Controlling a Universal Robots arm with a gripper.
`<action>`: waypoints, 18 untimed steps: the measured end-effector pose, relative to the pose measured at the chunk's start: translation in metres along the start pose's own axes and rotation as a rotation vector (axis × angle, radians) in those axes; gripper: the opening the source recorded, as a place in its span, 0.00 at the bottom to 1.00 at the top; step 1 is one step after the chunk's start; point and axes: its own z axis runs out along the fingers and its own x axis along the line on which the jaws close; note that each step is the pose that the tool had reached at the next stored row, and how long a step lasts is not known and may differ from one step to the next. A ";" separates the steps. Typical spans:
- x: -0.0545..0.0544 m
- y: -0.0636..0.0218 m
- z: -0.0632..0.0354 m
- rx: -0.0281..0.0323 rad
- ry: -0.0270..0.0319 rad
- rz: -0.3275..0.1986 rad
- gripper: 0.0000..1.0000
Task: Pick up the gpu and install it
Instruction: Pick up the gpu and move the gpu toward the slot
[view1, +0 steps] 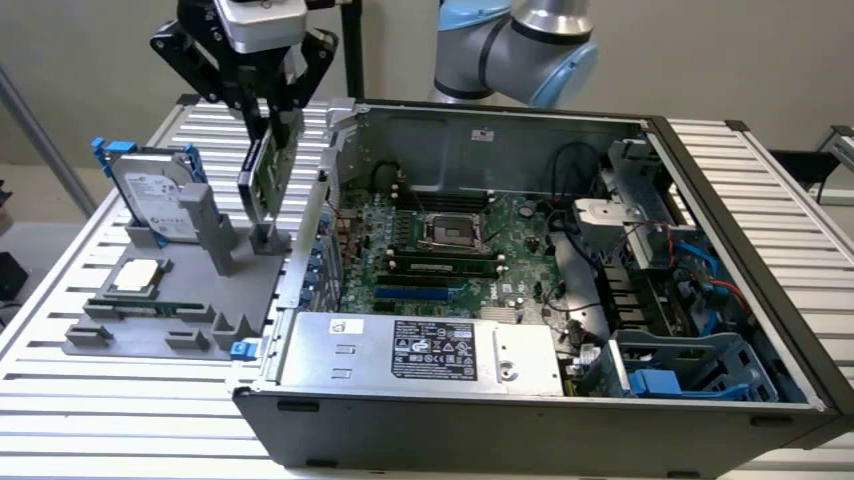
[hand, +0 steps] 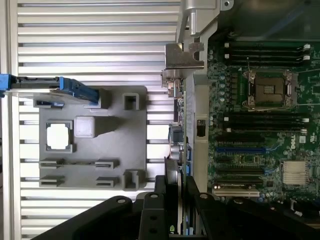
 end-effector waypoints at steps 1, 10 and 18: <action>-0.005 0.0001 -0.0042 0.0000 0.0022 0.000 0.27; -0.046 0.0009 -0.0138 0.0004 0.0177 0.001 0.27; -0.082 0.0014 -0.0133 0.0004 0.0209 0.001 0.27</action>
